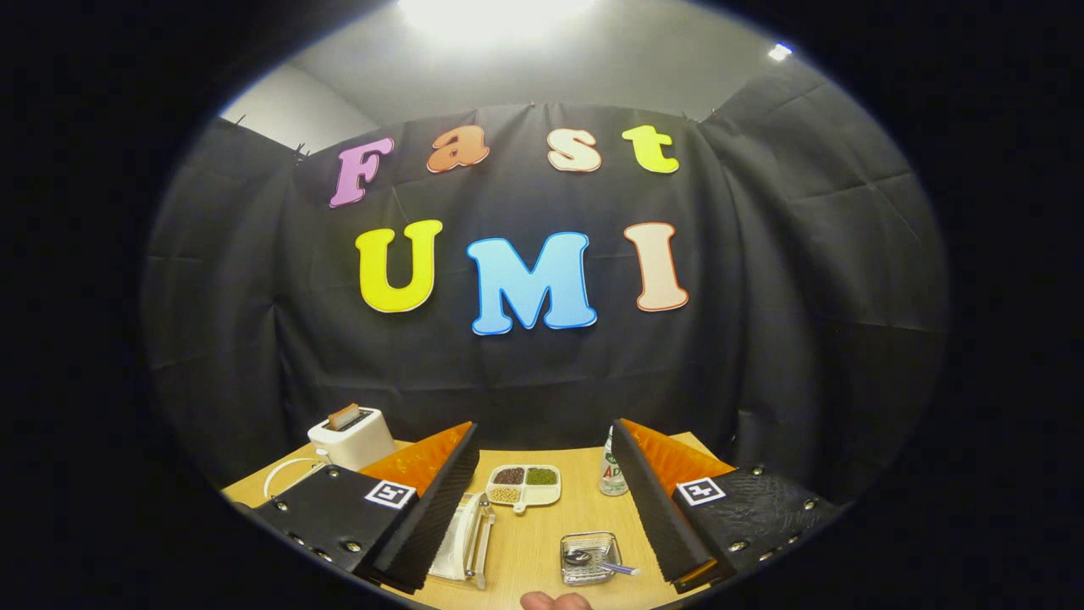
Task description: Take the plate from the dish rack, then take the spoon from the basket and place it into the plate.
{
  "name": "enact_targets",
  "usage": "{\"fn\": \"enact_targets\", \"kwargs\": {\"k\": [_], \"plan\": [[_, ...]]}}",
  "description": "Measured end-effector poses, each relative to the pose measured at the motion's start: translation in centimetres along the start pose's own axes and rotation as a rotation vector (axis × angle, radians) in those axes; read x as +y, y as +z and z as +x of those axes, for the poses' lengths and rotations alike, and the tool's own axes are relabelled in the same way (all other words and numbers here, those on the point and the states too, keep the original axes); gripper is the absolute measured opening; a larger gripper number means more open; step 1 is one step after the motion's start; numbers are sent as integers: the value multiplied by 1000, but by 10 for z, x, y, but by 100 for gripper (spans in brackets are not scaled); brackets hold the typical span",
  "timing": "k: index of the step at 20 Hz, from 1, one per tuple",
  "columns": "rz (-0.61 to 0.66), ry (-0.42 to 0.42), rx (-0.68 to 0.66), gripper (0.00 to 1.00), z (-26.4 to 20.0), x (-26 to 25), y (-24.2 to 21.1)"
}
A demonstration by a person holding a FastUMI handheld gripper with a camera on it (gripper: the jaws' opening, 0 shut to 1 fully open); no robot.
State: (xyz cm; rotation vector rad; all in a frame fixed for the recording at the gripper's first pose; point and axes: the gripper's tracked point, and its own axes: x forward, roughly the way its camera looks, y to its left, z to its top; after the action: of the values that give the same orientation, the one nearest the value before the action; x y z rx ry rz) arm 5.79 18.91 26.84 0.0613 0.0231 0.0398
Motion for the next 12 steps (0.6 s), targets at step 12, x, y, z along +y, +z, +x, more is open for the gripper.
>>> {"fn": "enact_targets", "kwargs": {"k": [12], "plan": [[97, 106, 447, 97, 49, 91, -62]]}}
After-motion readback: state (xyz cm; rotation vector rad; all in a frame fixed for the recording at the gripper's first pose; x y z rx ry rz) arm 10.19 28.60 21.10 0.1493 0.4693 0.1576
